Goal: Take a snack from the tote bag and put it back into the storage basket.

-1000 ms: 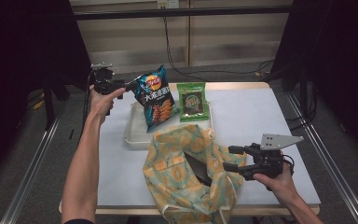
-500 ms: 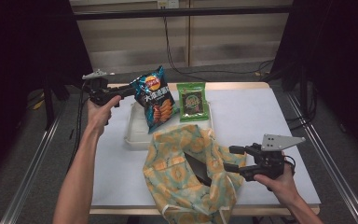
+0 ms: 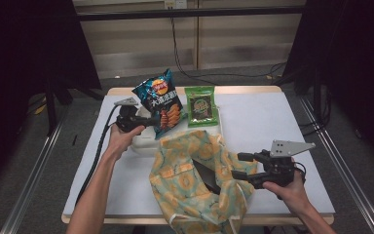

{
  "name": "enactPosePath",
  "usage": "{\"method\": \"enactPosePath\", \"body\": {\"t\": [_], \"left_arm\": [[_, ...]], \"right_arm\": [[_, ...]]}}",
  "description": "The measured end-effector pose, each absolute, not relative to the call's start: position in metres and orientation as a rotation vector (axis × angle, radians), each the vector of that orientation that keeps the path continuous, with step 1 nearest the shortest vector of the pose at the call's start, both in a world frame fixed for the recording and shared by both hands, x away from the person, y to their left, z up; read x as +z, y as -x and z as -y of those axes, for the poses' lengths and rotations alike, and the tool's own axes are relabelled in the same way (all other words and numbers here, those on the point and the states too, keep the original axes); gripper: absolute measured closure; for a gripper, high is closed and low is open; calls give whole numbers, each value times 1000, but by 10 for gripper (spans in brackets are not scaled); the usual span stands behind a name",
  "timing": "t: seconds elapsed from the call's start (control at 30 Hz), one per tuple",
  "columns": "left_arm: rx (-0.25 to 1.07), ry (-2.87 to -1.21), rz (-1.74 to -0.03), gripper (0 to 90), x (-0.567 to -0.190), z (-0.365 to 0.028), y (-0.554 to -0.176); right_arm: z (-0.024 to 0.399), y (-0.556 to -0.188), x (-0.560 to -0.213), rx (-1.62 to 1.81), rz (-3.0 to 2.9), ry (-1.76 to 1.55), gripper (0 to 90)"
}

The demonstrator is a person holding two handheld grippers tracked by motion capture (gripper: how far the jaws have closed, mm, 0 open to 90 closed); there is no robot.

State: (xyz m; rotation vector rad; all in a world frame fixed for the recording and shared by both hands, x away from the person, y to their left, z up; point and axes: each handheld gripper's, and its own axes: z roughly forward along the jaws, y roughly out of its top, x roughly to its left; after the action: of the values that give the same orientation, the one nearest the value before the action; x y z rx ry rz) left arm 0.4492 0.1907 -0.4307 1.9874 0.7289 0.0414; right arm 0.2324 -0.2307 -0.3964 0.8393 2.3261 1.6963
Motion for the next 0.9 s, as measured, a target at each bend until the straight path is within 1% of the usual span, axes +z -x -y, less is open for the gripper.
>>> {"method": "enactPosePath", "body": {"t": [0.13, 0.4, 0.5, 0.63, 0.9], "left_arm": [[41, -2081, -729, 900, -442, -179, -449], [-1, -2208, -734, 900, -452, -175, -462], [9, -2208, -758, 900, -453, -172, -465], [34, -2263, -796, 900, -456, -169, -470], [70, -2261, -860, 900, -454, -173, -480]], "right_arm": [[229, -233, -397, 1694, -2333, -836, 342], [229, -235, -398, 1698, -2329, -847, 339], [229, -235, -398, 1699, -2330, -847, 339], [230, -235, -398, 1697, -2330, -847, 339], [232, -235, -397, 1703, -2323, -846, 339]]}}
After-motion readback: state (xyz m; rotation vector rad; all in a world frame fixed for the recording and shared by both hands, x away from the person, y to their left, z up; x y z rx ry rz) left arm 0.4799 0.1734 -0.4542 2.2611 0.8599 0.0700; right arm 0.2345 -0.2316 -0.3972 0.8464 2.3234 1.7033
